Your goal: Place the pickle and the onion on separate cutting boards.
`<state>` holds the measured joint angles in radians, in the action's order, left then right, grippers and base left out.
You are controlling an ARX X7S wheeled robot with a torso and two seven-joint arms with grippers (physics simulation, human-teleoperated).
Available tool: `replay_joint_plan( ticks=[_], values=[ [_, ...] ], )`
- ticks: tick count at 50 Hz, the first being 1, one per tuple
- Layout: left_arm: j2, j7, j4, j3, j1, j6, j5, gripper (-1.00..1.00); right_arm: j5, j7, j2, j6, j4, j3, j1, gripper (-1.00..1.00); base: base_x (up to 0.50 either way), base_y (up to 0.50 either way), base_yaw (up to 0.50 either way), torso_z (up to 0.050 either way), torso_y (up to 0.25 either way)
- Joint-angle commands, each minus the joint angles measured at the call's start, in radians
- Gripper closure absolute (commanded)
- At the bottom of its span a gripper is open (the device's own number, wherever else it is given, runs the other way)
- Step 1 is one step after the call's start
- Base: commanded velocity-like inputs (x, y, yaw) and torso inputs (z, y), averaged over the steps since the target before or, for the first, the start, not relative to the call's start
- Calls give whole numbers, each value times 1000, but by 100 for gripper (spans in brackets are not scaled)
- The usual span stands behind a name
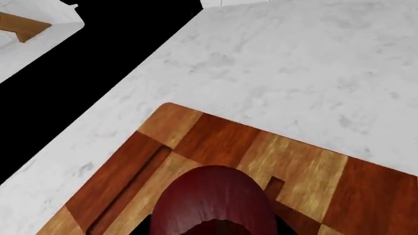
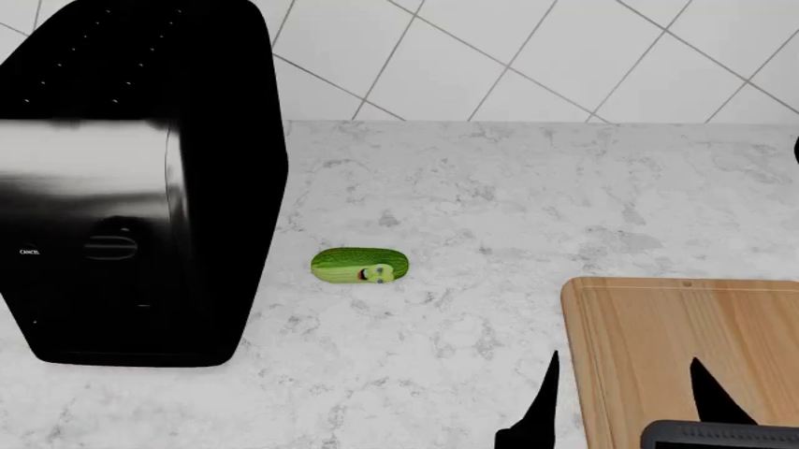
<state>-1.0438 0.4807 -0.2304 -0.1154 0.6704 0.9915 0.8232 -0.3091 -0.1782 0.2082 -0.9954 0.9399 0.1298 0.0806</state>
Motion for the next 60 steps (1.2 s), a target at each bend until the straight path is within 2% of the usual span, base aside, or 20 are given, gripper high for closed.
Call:
replay_joint_plan(
  ticks=[1, 14, 15, 28, 45, 50, 56, 58, 59, 60],
  values=[
    [31, -46, -70, -35, -13, -47, -18, 100, 4, 1, -2, 17, -10, -8, -10, -100, 0, 0, 0, 0, 0],
    [21, -28, -40, -11, -14, -14, 11, 100, 0, -7, 6, 23, -14, -21, -15, -100, 0, 0, 0, 0, 0],
    [22, -34, -44, -19, -8, -17, 4, -100, 0, -8, 7, 25, -15, -22, -16, -100, 0, 0, 0, 0, 0],
    [16, -44, -40, -18, -4, -23, 4, -100, -3, -12, 15, 38, -28, -35, -20, -100, 0, 0, 0, 0, 0],
    [-21, 11, 75, 60, -23, 21, 72, -100, -16, -27, 20, 24, -19, -42, -18, -100, 0, 0, 0, 0, 0],
    [-66, 81, 246, 182, -98, 65, 174, -100, -22, -27, 22, 26, -21, -37, -17, -100, 0, 0, 0, 0, 0],
    [-61, 179, 477, 481, -310, 90, 313, -100, -35, -24, 25, 27, -18, -22, -22, -100, 0, 0, 0, 0, 0],
    [-46, 228, 577, 620, -357, 133, 394, -100, -36, -25, 26, 27, -19, -21, -21, -100, 0, 0, 0, 0, 0],
    [-51, 235, 614, 635, -375, 138, 390, -100, -35, -25, 27, 31, -21, -22, -22, -100, 0, 0, 0, 0, 0],
    [-37, 258, 668, 675, -382, 164, 458, -100, -41, -25, 26, 24, -18, -17, -19, -100, 0, 0, 0, 0, 0]
  ],
)
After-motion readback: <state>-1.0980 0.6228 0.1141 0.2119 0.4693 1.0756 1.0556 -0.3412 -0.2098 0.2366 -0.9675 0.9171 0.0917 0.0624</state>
